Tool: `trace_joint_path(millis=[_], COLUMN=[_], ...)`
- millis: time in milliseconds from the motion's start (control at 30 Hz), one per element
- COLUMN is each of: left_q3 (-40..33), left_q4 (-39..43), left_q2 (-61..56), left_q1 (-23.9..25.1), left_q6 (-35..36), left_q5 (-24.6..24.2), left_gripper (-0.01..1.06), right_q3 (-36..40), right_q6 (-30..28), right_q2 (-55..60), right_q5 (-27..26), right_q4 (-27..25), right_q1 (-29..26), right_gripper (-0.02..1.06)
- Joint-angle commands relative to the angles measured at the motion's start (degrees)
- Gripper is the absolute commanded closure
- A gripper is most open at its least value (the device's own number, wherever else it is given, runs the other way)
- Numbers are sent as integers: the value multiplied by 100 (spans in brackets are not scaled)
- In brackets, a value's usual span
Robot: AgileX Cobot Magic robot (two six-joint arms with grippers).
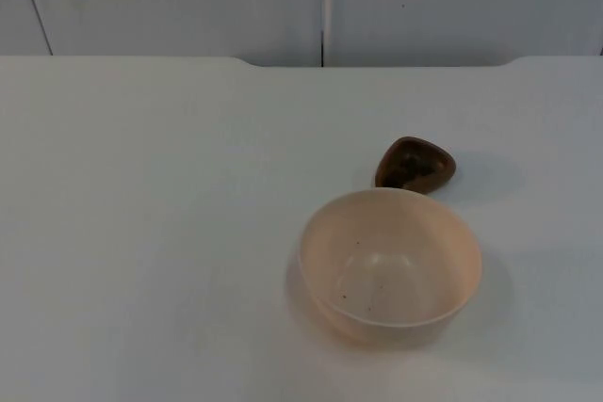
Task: Pick up the bowl with the left hand and pour the coffee beans from the cup into the bowl with the right hand.
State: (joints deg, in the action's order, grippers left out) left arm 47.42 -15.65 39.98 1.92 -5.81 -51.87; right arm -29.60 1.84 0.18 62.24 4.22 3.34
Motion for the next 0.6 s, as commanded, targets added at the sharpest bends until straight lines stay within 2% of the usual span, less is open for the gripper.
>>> trace_joint_path(millis=[0, 333, 567], left_q3=[69, 155, 227], left_q4=[-85, -125, -573], left_q2=[77, 383, 531], left_q1=[17, 17, 17], left_q6=[-35, -139, -501], left_q5=[27, 26, 60], left_gripper=[0, 0, 0], right_q3=[18, 18, 18], right_q6=[-28, -28, -28], right_q2=[-18, -18, -18], right_q5=[-50, -50, -50], right_q4=[34, 34, 34], right_q1=[-28, -28, -28], right_gripper=[-1, -1, -1])
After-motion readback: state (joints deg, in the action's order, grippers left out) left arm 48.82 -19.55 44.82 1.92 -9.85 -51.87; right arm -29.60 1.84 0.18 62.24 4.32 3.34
